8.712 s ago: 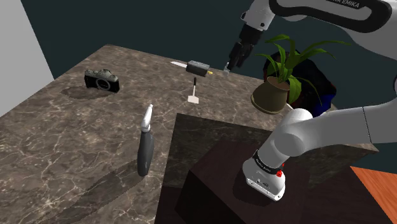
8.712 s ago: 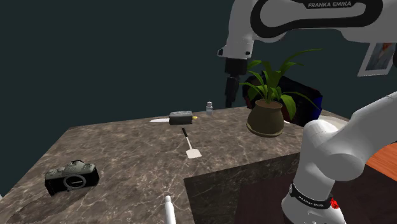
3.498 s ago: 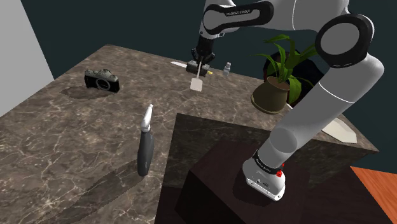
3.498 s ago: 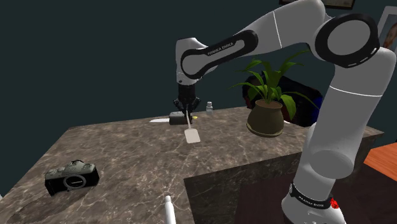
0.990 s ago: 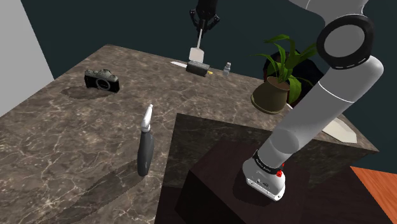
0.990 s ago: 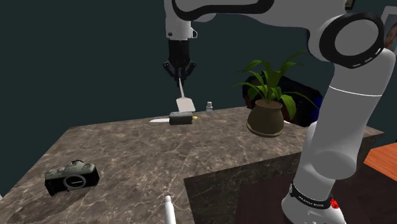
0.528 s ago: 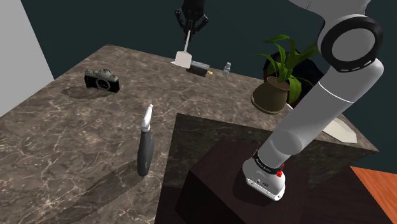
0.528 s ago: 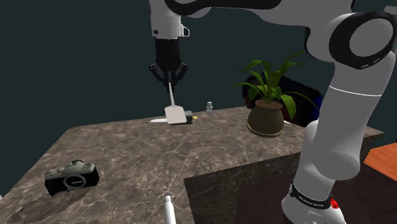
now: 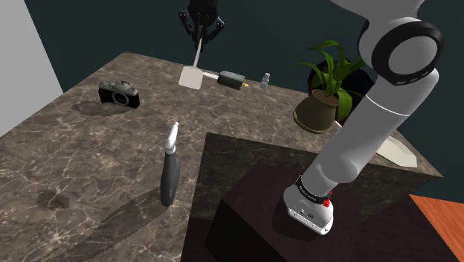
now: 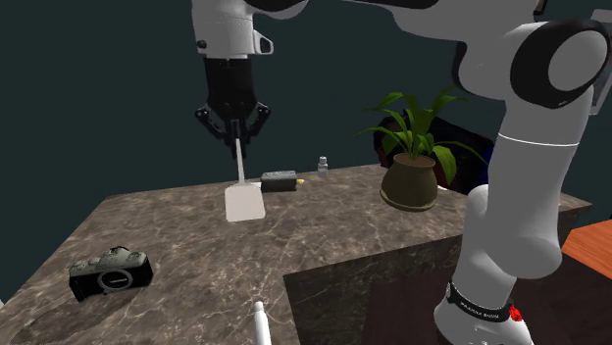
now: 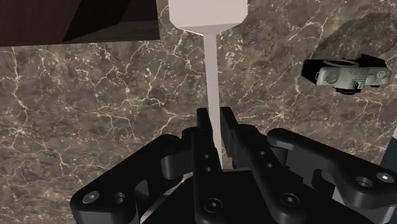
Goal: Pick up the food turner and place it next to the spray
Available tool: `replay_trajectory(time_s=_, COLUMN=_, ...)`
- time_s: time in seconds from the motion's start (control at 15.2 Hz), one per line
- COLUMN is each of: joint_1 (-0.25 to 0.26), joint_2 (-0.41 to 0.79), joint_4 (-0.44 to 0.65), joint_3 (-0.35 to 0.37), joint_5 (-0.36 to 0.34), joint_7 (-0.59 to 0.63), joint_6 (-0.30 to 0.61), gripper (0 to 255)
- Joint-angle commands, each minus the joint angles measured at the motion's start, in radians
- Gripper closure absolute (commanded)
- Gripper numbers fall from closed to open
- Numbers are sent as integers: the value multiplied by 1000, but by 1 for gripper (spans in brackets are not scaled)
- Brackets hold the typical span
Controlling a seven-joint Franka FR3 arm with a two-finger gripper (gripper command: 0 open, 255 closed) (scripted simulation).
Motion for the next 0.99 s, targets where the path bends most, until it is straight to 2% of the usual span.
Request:
replay_trajectory(time_s=0.0, joint_1=27, joint_2=29, joint_4=33, joint_3=25, joint_5=-12, joint_7=52, joint_6=-9, gripper=255)
replay_trajectory(time_s=0.59, joint_1=194, joint_2=234, joint_4=289, joint_3=120, joint_5=-111, joint_7=279, joint_6=-96, gripper=255)
replay_trajectory(time_s=0.92, joint_1=174, joint_2=195, joint_4=166, joint_3=116, joint_5=-91, joint_7=277, joint_6=-9, gripper=255)
